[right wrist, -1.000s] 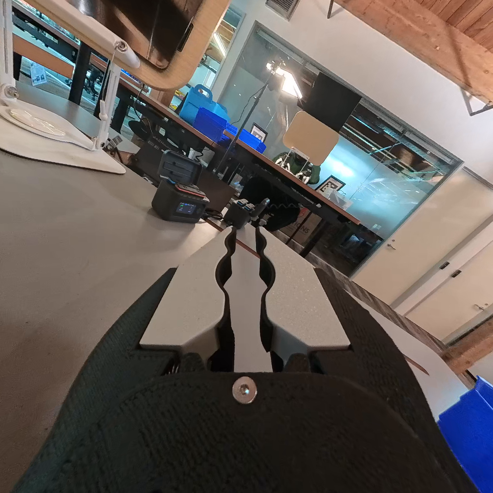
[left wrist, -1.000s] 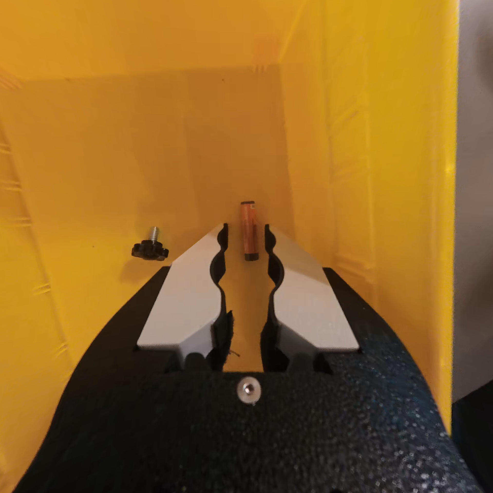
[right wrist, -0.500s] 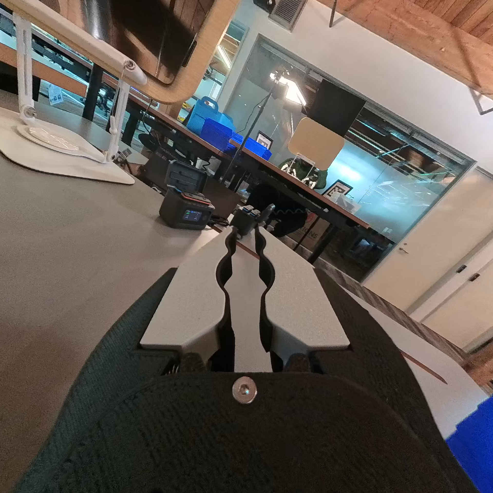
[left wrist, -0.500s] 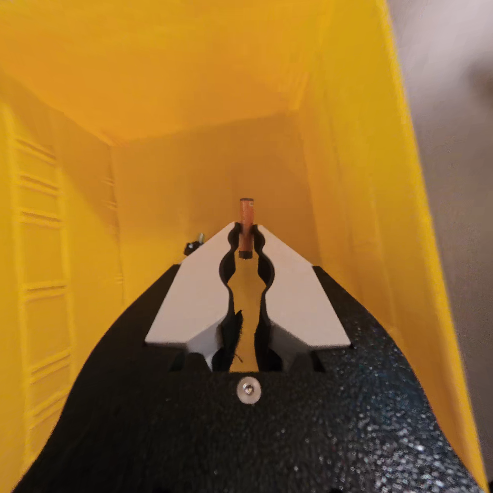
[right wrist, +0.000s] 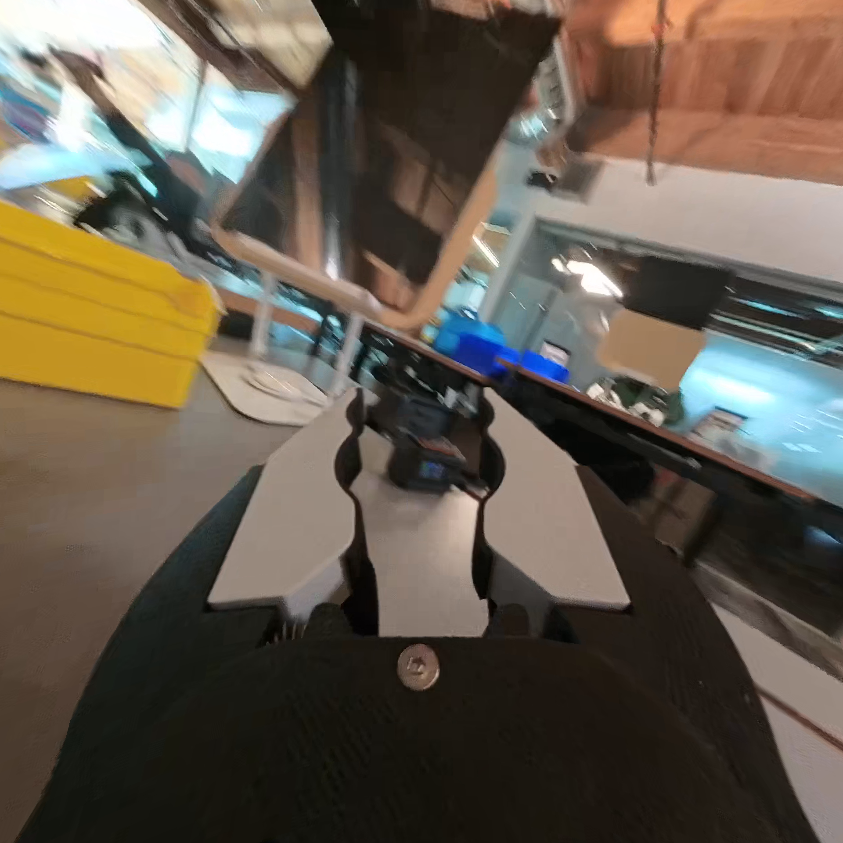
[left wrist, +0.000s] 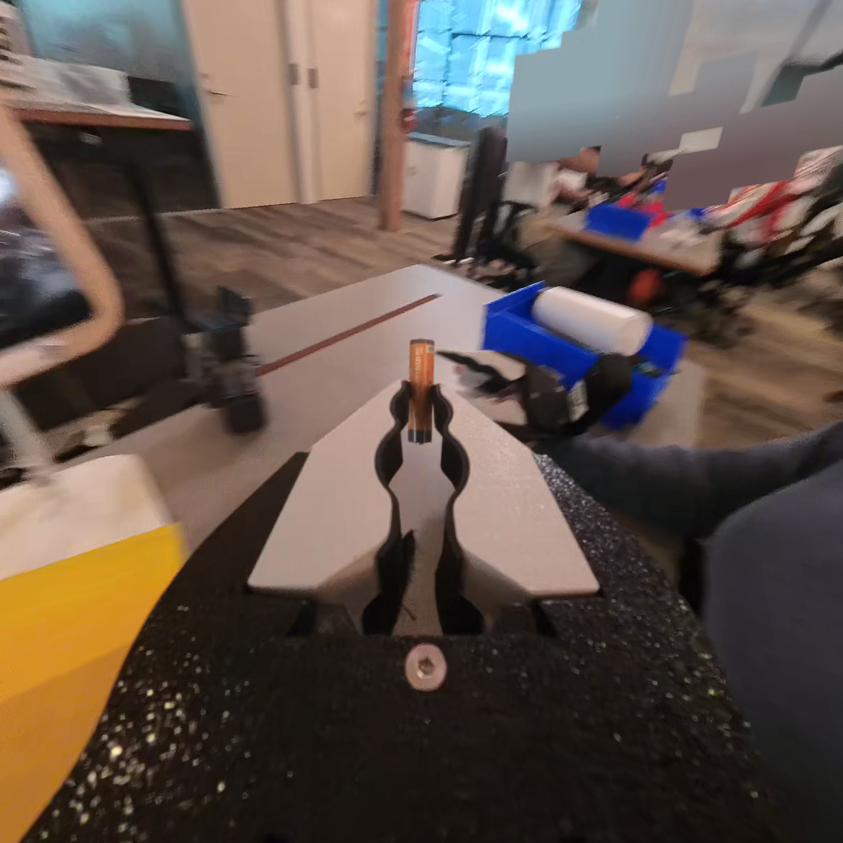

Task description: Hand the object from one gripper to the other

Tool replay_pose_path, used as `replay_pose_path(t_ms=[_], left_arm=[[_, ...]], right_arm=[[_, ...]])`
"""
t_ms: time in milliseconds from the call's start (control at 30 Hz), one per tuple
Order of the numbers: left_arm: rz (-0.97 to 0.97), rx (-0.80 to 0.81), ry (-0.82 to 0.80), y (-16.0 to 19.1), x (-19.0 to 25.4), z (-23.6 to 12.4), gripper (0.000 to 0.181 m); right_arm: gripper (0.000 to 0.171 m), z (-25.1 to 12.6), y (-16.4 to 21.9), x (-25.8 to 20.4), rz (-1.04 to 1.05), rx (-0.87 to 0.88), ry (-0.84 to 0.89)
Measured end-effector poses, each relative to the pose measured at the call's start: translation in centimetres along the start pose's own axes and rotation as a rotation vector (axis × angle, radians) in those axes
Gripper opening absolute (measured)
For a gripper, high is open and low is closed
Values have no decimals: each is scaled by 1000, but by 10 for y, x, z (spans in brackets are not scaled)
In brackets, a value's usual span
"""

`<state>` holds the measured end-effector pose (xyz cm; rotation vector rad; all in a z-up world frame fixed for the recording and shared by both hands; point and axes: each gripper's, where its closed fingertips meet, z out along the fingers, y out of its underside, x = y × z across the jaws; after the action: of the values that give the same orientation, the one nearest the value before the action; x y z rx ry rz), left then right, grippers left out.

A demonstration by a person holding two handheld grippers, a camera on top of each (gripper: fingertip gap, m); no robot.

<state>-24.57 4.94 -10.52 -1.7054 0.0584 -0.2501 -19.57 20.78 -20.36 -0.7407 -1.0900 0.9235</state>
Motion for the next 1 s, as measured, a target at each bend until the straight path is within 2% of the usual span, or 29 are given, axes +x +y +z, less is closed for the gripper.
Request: replay_pose_path(t_ms=[67,167,267,467,600,1000], left_arm=[[-119,17,135,6,22,24,8],[-277,-5,284,23,47,59,8],[-351,-78,341,48,59,89,8],[-456,-118,413,64,67,117,8],[-491,-142,434,72,69,123,8],[-563,-152,486,83,68,126,8]], right_arm=[[63,-7,-27,-18,-43,96,-89],[78,-21,-54,-54,-289,175,-192],[69,-30,-66,-69,-394,221,-233],[77,-28,-66,-59,-308,192,-262],[63,-27,-65,-53,-363,180,-223],[44,-26,-50,-52,-360,127,-253]])
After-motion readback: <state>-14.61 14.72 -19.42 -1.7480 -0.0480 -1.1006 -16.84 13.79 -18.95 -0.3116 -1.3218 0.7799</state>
